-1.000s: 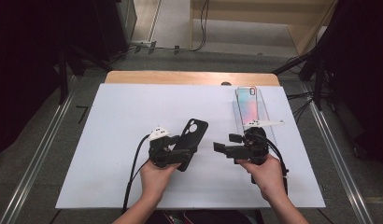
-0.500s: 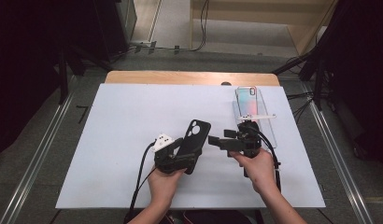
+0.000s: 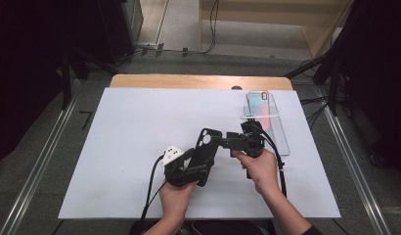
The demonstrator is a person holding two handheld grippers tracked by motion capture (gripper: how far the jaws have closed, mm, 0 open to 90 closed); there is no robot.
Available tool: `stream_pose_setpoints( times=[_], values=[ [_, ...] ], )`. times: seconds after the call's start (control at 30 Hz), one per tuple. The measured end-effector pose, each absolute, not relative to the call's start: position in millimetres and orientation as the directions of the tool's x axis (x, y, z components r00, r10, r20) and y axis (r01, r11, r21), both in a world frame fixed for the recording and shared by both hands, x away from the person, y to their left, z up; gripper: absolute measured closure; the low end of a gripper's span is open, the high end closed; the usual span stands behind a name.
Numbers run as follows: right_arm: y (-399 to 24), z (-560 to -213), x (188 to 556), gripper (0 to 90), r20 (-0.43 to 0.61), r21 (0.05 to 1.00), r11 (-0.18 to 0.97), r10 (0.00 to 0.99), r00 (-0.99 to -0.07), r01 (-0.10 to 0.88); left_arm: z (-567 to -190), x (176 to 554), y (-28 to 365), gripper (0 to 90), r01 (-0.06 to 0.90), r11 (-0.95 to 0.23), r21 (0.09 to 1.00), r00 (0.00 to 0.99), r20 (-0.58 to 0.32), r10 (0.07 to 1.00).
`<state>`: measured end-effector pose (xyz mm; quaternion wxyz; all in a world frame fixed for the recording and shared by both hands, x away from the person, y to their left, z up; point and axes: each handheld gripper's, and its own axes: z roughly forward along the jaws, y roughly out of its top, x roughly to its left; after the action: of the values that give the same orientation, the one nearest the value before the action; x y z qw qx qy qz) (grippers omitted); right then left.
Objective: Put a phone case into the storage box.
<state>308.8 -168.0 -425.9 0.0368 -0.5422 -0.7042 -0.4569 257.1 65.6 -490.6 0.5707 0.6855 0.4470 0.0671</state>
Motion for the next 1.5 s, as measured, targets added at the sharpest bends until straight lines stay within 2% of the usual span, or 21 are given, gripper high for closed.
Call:
stream_pose_setpoints(
  times=[0.2, 0.43, 0.57, 0.73, 1.0, 1.4, 1.5],
  values=[
    [-162, -429, 316, 34.0, 0.586, 0.566, -0.025, 0.715, -0.381, 0.824, -490, 253, 62, 15.2, 0.525, 0.057, 0.849, 0.598, -0.415, 0.686],
    [-161, -434, 321, 65.2, 0.662, 0.514, -0.065, 0.664, -0.347, 0.855, -491, 251, 62, 15.1, 0.523, 0.075, 0.849, 0.589, -0.424, 0.688],
    [-160, -433, 321, 73.5, 0.690, 0.502, -0.083, 0.639, -0.340, 0.861, -492, 253, 63, 14.7, 0.537, 0.091, 0.839, 0.589, -0.450, 0.671],
    [-159, -431, 320, 77.2, 0.710, 0.492, -0.088, 0.616, -0.341, 0.866, -494, 253, 63, 14.1, 0.540, 0.095, 0.836, 0.596, -0.459, 0.659],
    [-157, -423, 317, 77.8, 0.714, 0.498, -0.078, 0.602, -0.358, 0.864, -492, 253, 64, 13.3, 0.530, 0.098, 0.842, 0.620, -0.464, 0.633],
    [-167, -406, 312, 77.9, 0.647, 0.577, -0.070, 0.648, -0.403, 0.813, -480, 253, 68, 10.8, 0.587, 0.008, 0.810, 0.620, -0.455, 0.639],
    [-171, -403, 310, 77.8, 0.605, 0.610, -0.023, 0.660, -0.446, 0.792, -473, 255, 72, 11.1, 0.594, -0.026, 0.804, 0.633, -0.447, 0.632]
  ],
)
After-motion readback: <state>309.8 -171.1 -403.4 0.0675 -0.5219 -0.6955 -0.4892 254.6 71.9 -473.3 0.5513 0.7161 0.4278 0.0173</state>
